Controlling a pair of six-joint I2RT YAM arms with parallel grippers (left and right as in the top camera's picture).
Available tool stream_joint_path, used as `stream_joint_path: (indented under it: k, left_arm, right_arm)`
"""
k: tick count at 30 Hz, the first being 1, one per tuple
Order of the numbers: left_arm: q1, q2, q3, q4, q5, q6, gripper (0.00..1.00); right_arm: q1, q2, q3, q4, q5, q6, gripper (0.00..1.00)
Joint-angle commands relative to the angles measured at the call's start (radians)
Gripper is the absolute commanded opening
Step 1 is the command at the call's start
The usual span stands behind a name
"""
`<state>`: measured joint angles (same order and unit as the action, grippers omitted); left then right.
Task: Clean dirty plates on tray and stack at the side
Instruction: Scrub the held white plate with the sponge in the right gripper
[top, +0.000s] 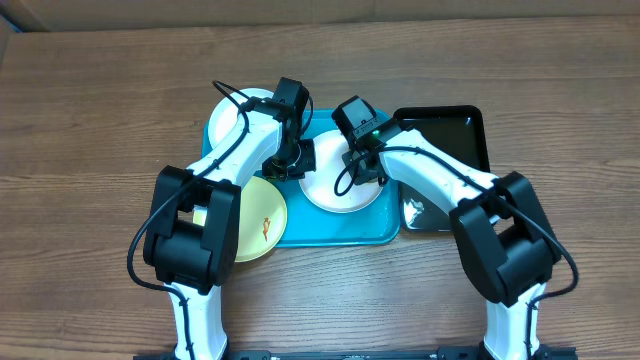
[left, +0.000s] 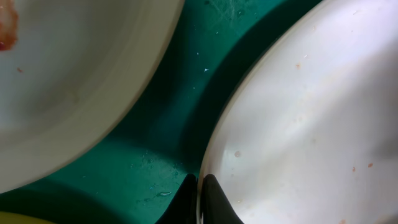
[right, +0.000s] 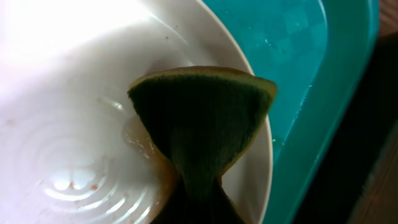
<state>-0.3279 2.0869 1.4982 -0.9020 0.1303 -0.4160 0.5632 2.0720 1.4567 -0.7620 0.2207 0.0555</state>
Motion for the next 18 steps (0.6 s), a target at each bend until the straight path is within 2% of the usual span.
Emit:
stream_joint_path:
  k: [1,4,11,18]
  left_arm:
    - [-0.006,0.017,-0.005,-0.013,0.000,0.016,0.04]
    - [-0.006,0.017,-0.005,-0.012,0.000,0.016,0.04]
    - [-0.006,0.017,-0.005,-0.011,0.001,0.016,0.04]
    - [-0.006,0.017,-0.005,-0.010,0.000,0.020,0.04]
  right_arm:
    - [-0.005,0.026,0.017,0.013,0.014,0.025,0.04]
    - [-0.004,0.029,0.017,0.011,-0.060,0.050,0.04]
    - [-0.004,0.029,0.017,-0.013,-0.410,0.049,0.04]
    - [-0.045,-0.002,0.055,-0.024,-0.578,0.046,0.04]
